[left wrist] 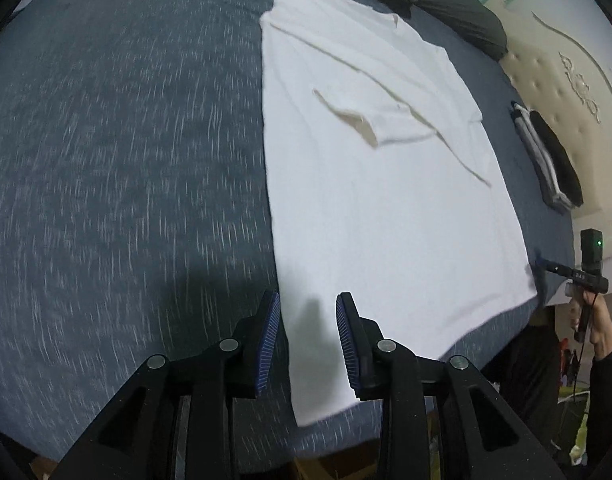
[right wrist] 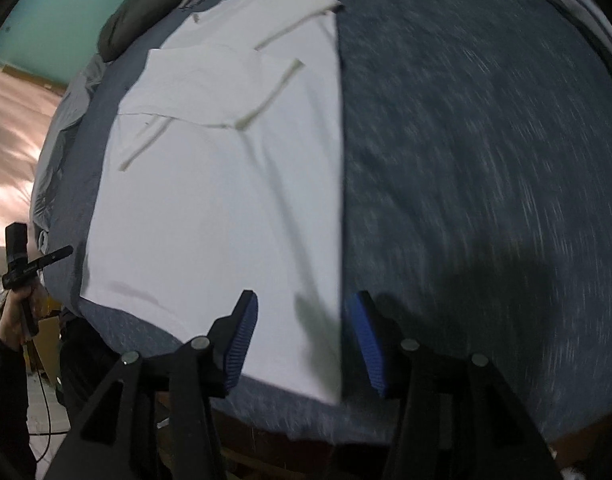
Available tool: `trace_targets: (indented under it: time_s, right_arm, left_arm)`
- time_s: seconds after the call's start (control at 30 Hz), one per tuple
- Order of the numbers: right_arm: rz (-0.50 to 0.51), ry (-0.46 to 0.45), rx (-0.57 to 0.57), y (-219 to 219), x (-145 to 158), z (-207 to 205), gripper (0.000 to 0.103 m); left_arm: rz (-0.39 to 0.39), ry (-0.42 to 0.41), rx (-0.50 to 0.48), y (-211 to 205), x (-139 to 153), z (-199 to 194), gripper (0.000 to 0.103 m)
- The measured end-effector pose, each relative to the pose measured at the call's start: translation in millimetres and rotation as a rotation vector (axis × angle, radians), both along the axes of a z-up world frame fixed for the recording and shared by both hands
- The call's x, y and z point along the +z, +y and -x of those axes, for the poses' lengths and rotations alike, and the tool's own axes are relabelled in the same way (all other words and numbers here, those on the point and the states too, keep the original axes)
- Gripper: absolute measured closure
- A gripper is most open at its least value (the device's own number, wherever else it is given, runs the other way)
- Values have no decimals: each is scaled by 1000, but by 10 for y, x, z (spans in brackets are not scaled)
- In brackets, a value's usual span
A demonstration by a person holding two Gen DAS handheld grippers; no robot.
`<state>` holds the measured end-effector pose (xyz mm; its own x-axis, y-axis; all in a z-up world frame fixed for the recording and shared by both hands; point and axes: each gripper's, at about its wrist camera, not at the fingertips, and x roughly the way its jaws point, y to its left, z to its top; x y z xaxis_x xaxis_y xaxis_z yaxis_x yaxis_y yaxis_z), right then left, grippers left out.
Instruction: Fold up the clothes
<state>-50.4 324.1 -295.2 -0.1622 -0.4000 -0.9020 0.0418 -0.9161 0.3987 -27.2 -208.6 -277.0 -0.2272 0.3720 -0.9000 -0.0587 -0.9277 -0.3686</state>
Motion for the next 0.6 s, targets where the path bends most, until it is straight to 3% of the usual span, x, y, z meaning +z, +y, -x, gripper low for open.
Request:
trace_targets:
  time_s: [0.23,0.47,0.6]
  right_arm:
    - [45,-54,-81,253,-159,-204,52]
    - [42,-58,-59,157,-184,-215,51]
    - [38,-69,-61,120,-231,-188,49]
  left_arm:
    - [-10,-44,-17,39,-127,-154,70]
    - [-10,-85,-14,25,-266,-241,69]
    - [-10,-109,-5,17,-364,-264,61]
